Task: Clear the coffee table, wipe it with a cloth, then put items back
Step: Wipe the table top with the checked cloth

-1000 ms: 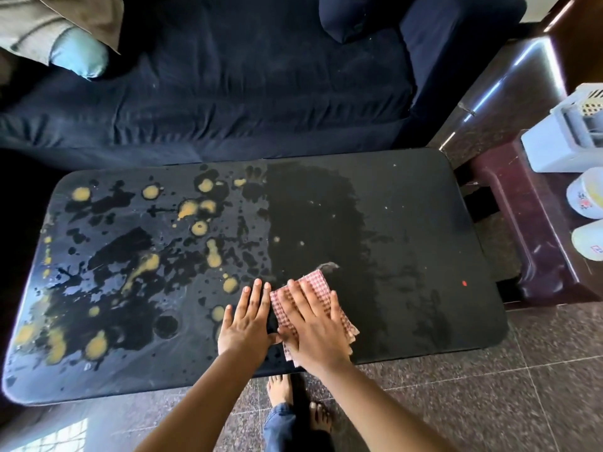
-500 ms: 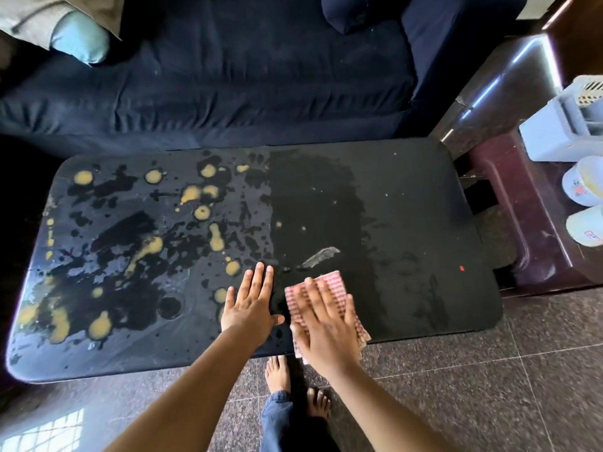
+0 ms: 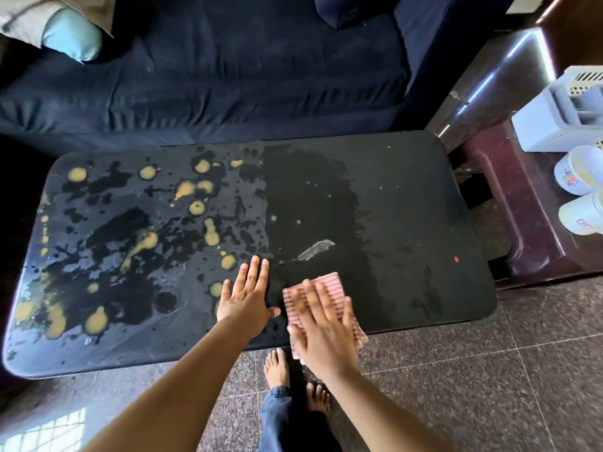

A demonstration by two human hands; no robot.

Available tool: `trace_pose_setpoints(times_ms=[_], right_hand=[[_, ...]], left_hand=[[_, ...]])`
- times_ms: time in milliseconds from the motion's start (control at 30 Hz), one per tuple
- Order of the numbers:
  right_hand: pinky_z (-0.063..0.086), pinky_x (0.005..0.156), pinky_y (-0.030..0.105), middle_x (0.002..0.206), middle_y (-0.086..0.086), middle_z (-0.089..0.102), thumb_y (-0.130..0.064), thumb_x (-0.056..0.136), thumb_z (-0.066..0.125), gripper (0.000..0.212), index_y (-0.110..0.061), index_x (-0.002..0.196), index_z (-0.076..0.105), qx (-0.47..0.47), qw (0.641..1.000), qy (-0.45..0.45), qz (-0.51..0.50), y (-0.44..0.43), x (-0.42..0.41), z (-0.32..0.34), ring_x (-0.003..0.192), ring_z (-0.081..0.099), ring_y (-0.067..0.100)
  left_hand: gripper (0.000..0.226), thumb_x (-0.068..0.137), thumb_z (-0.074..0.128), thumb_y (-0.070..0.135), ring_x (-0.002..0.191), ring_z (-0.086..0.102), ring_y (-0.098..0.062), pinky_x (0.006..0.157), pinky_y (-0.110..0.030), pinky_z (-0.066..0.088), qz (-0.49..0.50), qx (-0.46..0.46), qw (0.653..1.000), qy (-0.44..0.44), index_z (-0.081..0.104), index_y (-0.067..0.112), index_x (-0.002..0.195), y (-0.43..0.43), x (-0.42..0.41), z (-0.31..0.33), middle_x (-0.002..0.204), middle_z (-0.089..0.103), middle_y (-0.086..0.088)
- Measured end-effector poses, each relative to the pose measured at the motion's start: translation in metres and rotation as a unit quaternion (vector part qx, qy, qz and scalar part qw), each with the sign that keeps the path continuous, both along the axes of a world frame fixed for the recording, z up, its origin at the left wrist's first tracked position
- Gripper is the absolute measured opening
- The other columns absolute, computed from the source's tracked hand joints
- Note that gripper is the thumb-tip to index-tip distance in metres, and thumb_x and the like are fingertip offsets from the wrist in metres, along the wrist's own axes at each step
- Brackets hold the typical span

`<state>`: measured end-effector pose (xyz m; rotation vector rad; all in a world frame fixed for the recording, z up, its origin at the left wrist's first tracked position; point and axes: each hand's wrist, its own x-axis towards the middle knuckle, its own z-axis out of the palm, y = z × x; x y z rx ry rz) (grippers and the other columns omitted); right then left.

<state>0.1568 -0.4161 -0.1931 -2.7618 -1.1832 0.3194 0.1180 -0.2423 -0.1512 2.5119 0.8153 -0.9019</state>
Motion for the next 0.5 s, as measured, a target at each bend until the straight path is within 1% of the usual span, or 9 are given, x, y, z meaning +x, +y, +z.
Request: trace_pose_setpoints(times_ms=[67, 133, 167, 233, 300, 333, 367, 433, 500], right_hand=[[0.028, 0.107, 0.062, 0.157, -0.005, 0.022, -0.056, 0.09, 0.035, 0.062, -0.032, 0.147, 0.027, -0.002, 0.998, -0.006, 0.058, -0.001, 0.006, -0.003, 0.143, 0.023, 0.017], [0.027, 0.108, 0.061, 0.158, -0.006, 0.017, -0.057, 0.092, 0.031, 0.062, -0.033, 0.148, 0.024, -0.018, 0.997, -0.021, 0.069, -0.013, 0.019, -0.006, 0.144, 0.019, 0.016], [0.024, 0.108, 0.06, 0.158, -0.007, 0.016, -0.057, 0.093, 0.028, 0.062, -0.033, 0.149, 0.022, -0.028, 0.998, -0.025, 0.042, -0.021, 0.025, -0.007, 0.145, 0.017, 0.015], [0.015, 0.11, 0.058, 0.158, -0.006, 0.018, -0.054, 0.092, 0.028, 0.063, -0.03, 0.15, 0.022, -0.036, 0.998, -0.02, -0.054, -0.027, 0.028, -0.007, 0.145, 0.016, 0.015], [0.014, 0.109, 0.059, 0.157, -0.004, 0.021, -0.052, 0.09, 0.031, 0.064, -0.028, 0.149, 0.025, -0.033, 0.992, -0.014, -0.123, -0.014, 0.016, -0.004, 0.145, 0.016, 0.017], [0.016, 0.108, 0.06, 0.157, -0.003, 0.022, -0.051, 0.089, 0.033, 0.064, -0.027, 0.148, 0.027, -0.026, 0.992, -0.007, -0.125, -0.004, 0.007, -0.002, 0.145, 0.018, 0.019], [0.019, 0.108, 0.061, 0.156, -0.002, 0.024, -0.05, 0.088, 0.034, 0.064, -0.026, 0.147, 0.029, -0.018, 0.995, -0.001, -0.103, 0.008, -0.003, -0.001, 0.144, 0.02, 0.02], [0.023, 0.108, 0.062, 0.156, -0.001, 0.025, -0.052, 0.089, 0.035, 0.063, -0.027, 0.146, 0.031, -0.013, 1.0, -0.002, -0.011, 0.023, -0.012, -0.002, 0.143, 0.023, 0.021], [0.026, 0.107, 0.063, 0.156, -0.001, 0.024, -0.055, 0.091, 0.032, 0.062, -0.029, 0.147, 0.028, -0.017, 0.997, -0.012, 0.079, 0.024, -0.006, -0.003, 0.143, 0.023, 0.02]], left_hand=[[0.094, 0.093, 0.051, 0.048, 0.146, -0.018, -0.016, 0.118, -0.044, -0.002, -0.001, -0.001, 1.0, -0.01, -0.021, 0.025, 0.149, 0.002, -0.001, 0.001, 0.156, -0.027, 0.006], [0.096, 0.092, 0.053, 0.047, 0.146, -0.017, -0.016, 0.118, -0.044, -0.002, -0.004, -0.002, 1.0, -0.012, -0.02, 0.025, 0.149, 0.005, -0.002, 0.003, 0.156, -0.026, 0.007], [0.097, 0.091, 0.054, 0.047, 0.146, -0.016, -0.015, 0.118, -0.044, -0.003, -0.004, -0.003, 1.0, -0.013, -0.02, 0.026, 0.149, 0.006, -0.001, 0.003, 0.156, -0.026, 0.007], [0.098, 0.09, 0.056, 0.046, 0.146, -0.016, -0.015, 0.117, -0.044, -0.003, 0.003, -0.009, 1.0, -0.018, -0.02, 0.026, 0.149, 0.007, -0.002, 0.004, 0.156, -0.025, 0.007], [0.097, 0.091, 0.056, 0.044, 0.146, -0.015, -0.015, 0.118, -0.043, -0.003, 0.006, -0.021, 0.999, -0.025, -0.018, 0.026, 0.15, 0.005, -0.002, 0.003, 0.157, -0.024, 0.007], [0.094, 0.091, 0.055, 0.042, 0.146, -0.015, -0.015, 0.118, -0.043, -0.002, 0.008, -0.029, 0.999, -0.031, -0.016, 0.025, 0.15, 0.004, -0.002, 0.002, 0.157, -0.023, 0.007], [0.091, 0.092, 0.054, 0.04, 0.147, -0.013, -0.015, 0.118, -0.043, -0.001, 0.01, -0.039, 0.998, -0.039, -0.014, 0.025, 0.151, 0.007, -0.002, 0.002, 0.158, -0.02, 0.007], [0.081, 0.094, 0.05, 0.035, 0.147, -0.008, -0.013, 0.119, -0.041, 0.001, 0.008, -0.06, 0.996, -0.067, -0.006, 0.026, 0.152, 0.019, -0.003, 0.003, 0.16, -0.013, 0.007], [0.075, 0.095, 0.049, 0.034, 0.147, -0.001, -0.01, 0.118, -0.036, 0.0, -0.011, -0.053, 0.992, -0.11, 0.002, 0.027, 0.153, 0.035, -0.014, 0.005, 0.161, -0.003, 0.008]])
